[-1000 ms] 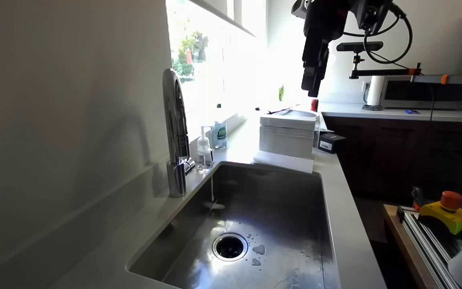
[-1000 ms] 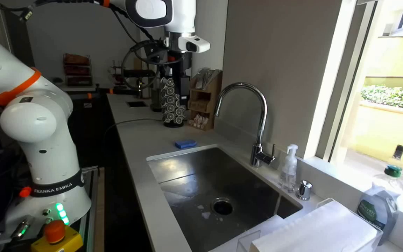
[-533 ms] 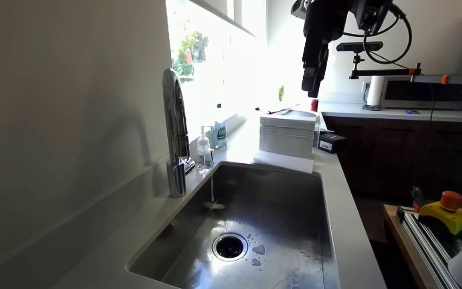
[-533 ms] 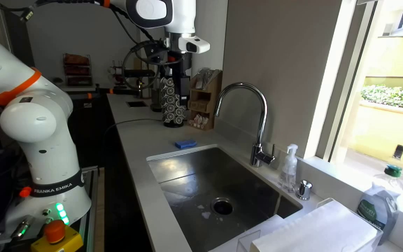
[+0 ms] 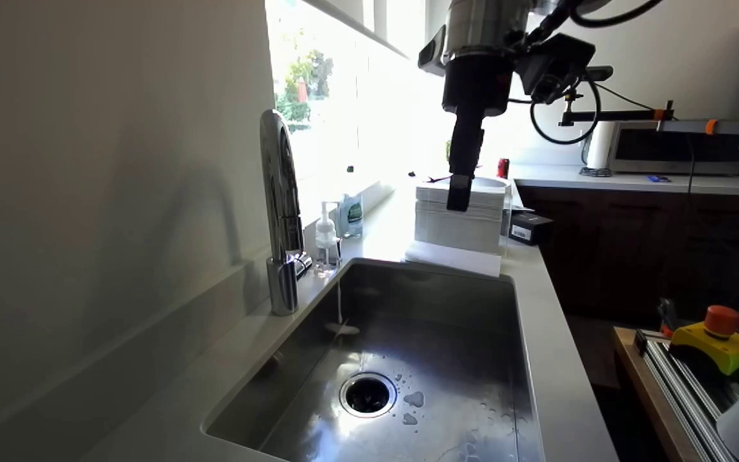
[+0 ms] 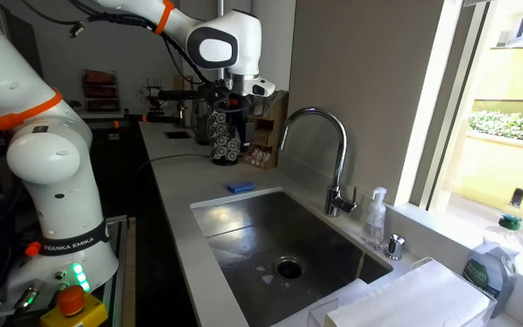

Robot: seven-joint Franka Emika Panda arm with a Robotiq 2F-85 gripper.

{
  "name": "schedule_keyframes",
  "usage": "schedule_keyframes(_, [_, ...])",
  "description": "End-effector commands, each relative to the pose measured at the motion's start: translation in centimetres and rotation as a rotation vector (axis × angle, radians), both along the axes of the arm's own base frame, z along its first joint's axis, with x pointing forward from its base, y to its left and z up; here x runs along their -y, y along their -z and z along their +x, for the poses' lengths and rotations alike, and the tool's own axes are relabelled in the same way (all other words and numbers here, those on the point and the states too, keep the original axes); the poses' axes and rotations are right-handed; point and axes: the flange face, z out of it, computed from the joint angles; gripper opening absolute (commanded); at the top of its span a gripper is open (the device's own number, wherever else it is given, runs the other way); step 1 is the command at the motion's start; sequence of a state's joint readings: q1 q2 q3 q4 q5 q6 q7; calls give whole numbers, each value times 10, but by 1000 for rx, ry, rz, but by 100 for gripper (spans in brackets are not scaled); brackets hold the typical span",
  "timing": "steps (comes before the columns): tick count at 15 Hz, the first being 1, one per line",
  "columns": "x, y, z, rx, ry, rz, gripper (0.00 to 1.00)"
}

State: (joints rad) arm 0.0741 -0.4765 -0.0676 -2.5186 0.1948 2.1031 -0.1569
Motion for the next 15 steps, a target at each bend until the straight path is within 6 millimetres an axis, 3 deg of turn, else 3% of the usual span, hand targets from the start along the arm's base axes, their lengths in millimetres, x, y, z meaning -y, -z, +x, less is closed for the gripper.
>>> schedule_keyframes(1, [-30,36,22,13,-82,-5,100])
schedule_keyframes(4, [-48,54,32,-10,-144,-1,100])
schedule_keyframes(5, [-39,44,24,0,-111,-18,100])
schedule_keyframes(10, [-47,53,30,-18,-136,-20,100])
schedule_keyframes(15, [-7,56,28,-22,-8,-40,100])
